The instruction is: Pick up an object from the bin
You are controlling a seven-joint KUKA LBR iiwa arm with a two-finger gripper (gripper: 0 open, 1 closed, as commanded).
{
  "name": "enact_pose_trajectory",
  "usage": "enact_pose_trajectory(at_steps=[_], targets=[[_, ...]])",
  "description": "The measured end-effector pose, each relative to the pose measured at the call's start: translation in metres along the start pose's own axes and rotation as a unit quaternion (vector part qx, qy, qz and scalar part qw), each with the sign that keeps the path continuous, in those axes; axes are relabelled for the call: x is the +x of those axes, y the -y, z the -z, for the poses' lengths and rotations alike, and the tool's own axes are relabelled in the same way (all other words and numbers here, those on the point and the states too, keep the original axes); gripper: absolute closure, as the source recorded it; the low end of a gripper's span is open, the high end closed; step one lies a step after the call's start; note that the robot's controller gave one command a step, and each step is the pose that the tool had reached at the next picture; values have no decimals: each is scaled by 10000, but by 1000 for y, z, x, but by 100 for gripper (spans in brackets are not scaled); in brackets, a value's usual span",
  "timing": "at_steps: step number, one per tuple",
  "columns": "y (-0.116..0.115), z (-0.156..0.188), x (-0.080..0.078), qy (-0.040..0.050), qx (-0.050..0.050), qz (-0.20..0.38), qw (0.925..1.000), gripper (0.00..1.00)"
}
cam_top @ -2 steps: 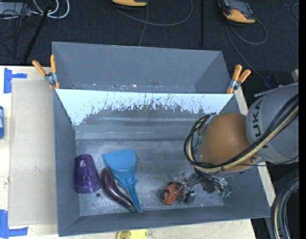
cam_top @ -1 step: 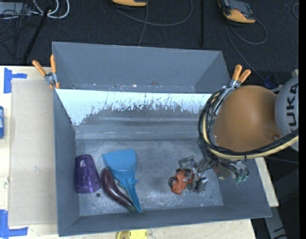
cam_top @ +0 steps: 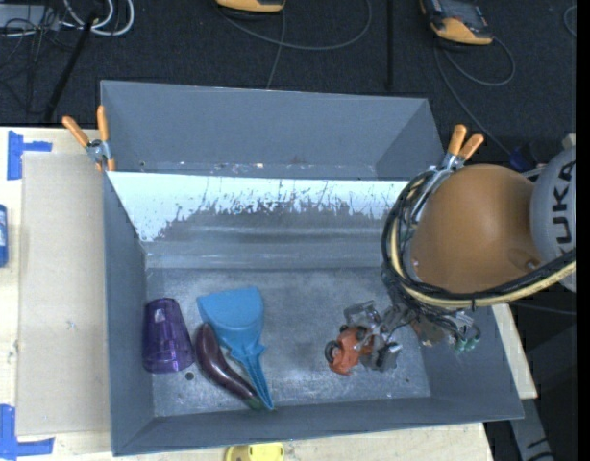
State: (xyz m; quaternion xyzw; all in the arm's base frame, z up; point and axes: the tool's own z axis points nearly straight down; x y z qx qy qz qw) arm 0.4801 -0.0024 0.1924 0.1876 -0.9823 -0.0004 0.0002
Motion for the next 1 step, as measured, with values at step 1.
enact_pose_trajectory(at_steps=[1], targets=[[-2,140,9,9,5,-43,10000,100]])
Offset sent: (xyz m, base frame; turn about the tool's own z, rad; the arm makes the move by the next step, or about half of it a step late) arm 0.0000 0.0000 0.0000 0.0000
